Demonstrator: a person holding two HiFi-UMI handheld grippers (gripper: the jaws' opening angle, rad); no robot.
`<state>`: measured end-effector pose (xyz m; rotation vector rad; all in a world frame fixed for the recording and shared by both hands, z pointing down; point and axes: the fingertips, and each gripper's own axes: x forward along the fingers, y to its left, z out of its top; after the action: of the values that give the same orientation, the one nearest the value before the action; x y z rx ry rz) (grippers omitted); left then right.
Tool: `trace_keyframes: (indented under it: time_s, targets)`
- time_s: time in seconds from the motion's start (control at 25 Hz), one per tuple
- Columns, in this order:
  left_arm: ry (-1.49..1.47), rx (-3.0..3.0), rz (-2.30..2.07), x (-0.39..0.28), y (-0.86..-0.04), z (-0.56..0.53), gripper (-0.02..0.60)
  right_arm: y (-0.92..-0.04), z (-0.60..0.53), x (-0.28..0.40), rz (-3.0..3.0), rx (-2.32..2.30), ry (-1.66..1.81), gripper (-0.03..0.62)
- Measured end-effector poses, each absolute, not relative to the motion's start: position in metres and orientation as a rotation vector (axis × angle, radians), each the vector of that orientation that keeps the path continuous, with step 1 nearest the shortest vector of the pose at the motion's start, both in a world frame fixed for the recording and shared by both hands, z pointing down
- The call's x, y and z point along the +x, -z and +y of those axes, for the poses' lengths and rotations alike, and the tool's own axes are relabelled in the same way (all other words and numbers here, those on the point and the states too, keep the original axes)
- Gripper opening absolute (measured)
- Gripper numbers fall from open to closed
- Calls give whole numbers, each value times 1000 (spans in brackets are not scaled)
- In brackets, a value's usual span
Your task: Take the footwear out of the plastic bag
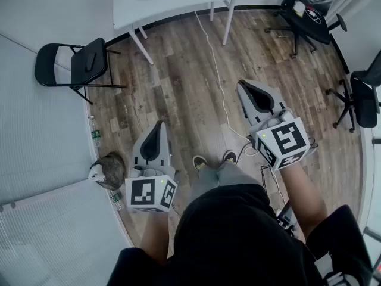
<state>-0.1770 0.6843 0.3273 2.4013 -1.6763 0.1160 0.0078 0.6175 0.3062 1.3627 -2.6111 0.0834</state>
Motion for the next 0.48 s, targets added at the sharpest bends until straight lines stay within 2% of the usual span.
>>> trace_keyframes:
  time_s: [0.48]
  targets:
    - [-134, 2379, -1703, -172, -328, 683, 23, -295, 620, 2, -2671, 1397, -151, 20]
